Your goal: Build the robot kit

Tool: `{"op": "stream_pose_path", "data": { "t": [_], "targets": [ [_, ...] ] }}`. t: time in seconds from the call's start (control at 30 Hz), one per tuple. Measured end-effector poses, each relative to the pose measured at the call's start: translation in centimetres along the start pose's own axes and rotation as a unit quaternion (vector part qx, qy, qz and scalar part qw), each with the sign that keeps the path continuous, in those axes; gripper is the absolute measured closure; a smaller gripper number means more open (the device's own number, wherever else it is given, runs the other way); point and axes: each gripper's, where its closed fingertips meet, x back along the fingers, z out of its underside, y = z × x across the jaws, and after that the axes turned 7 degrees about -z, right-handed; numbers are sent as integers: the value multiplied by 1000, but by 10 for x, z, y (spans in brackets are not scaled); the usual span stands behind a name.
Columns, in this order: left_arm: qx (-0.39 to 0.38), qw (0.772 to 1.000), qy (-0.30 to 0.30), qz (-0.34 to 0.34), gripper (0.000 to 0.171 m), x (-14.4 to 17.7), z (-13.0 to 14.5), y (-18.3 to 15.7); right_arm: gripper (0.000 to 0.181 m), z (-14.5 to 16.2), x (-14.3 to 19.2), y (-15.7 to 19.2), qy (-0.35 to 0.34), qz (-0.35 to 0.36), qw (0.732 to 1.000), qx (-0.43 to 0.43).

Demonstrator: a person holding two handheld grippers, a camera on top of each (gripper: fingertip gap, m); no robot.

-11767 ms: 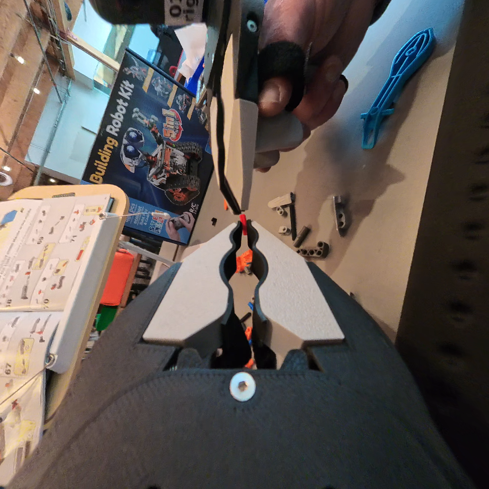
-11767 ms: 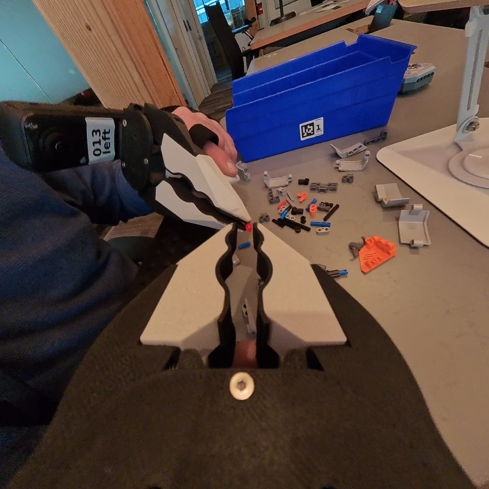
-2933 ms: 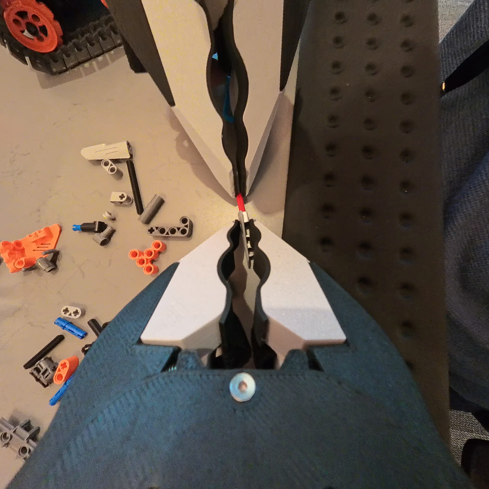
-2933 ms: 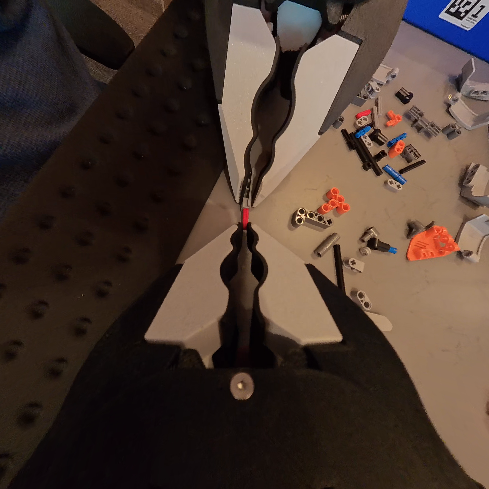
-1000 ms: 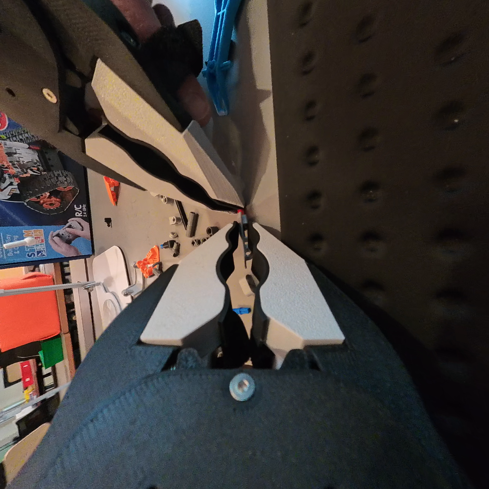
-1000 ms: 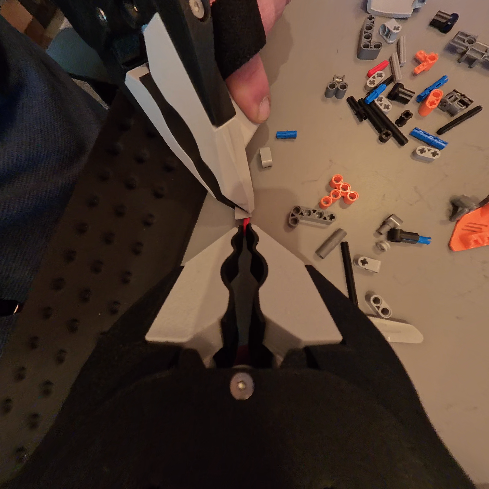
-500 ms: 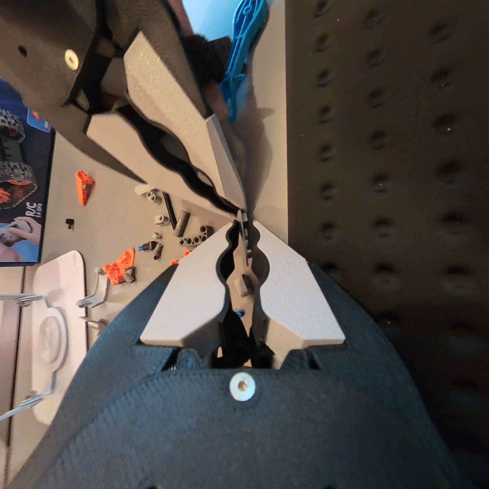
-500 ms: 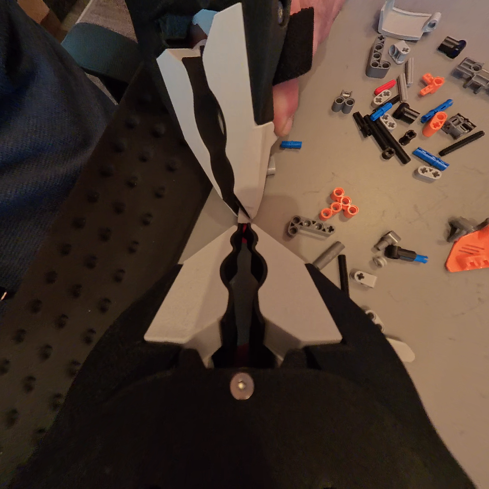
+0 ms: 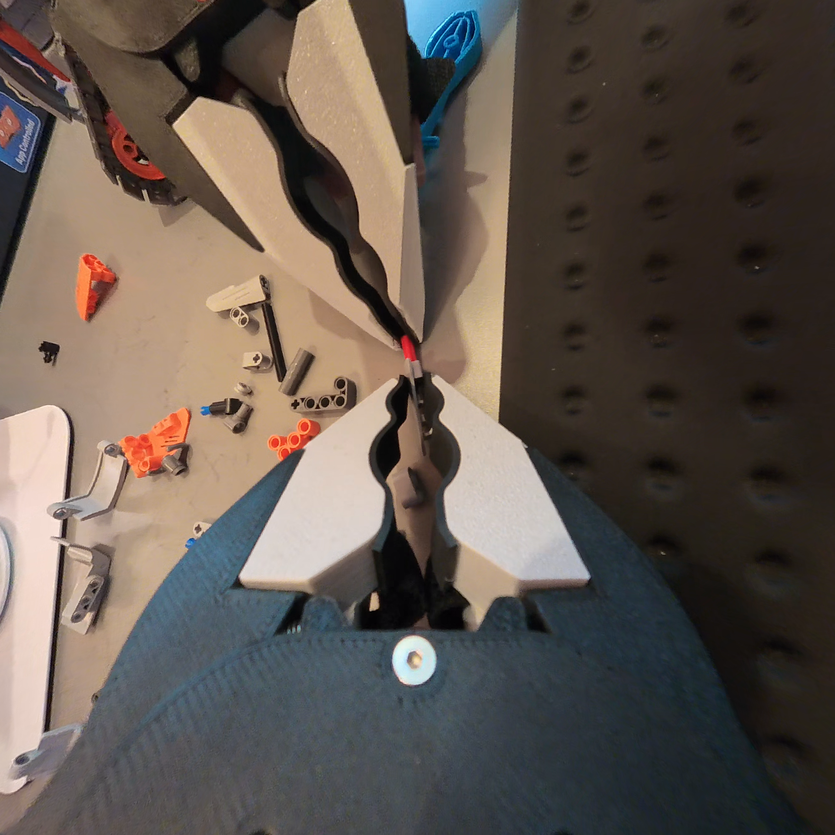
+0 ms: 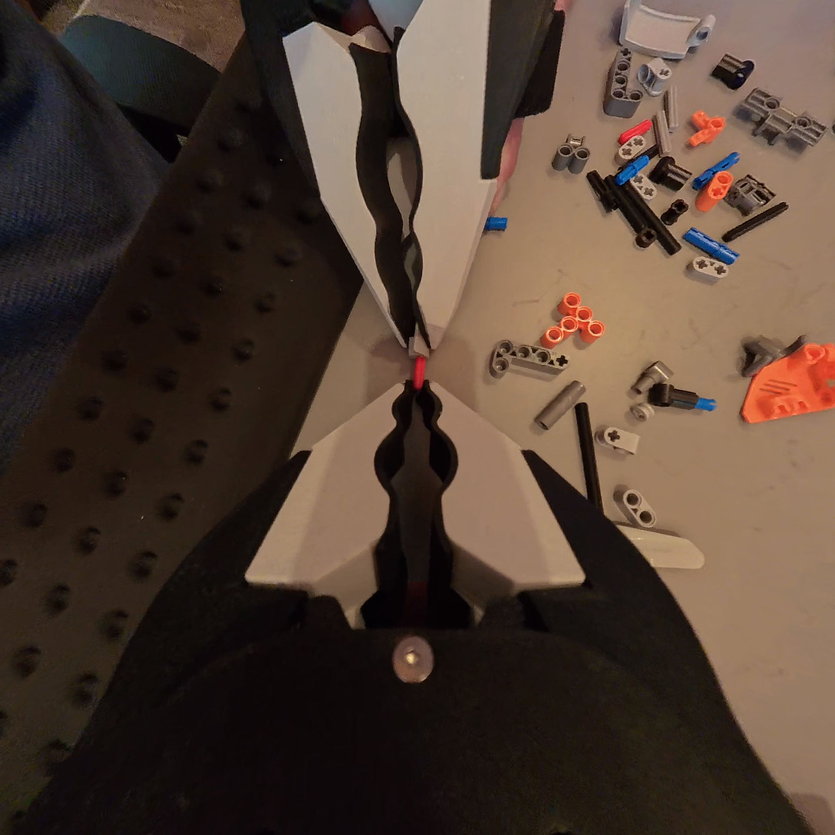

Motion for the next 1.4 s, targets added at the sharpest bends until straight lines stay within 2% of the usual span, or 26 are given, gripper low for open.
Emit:
{"op": "stream_pose_path", "data": {
  "t": [1.03, 1.27, 1.4],
  "targets": [
    [13, 999, -29, 42, 167, 0, -3, -4, 181, -3, -3, 3, 10, -56, 996, 63],
    [8, 1000, -5, 6, 168, 7, 1, 1, 181, -2, -2, 0, 3, -32, 999, 21],
    [16, 1000, 4, -2, 171, 7, 3, 3, 181, -2, -2, 0, 4, -28, 999, 24]
  ]
}}
